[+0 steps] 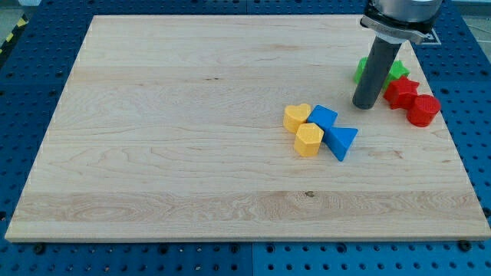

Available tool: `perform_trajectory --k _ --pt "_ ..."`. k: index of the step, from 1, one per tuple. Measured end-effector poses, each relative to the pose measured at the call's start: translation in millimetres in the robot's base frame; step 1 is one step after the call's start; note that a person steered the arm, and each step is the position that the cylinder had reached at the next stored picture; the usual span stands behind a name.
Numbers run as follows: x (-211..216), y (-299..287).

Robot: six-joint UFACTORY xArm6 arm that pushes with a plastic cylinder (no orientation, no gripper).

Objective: Push the blue cube and yellow heart away from the yellow hexagon

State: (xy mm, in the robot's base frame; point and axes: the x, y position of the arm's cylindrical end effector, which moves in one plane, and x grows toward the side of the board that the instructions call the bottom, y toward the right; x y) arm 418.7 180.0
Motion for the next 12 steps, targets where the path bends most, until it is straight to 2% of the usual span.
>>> perform_trajectory --k 6,10,12 --pt "41 2" --pt "20 -10" --pt "34 -3"
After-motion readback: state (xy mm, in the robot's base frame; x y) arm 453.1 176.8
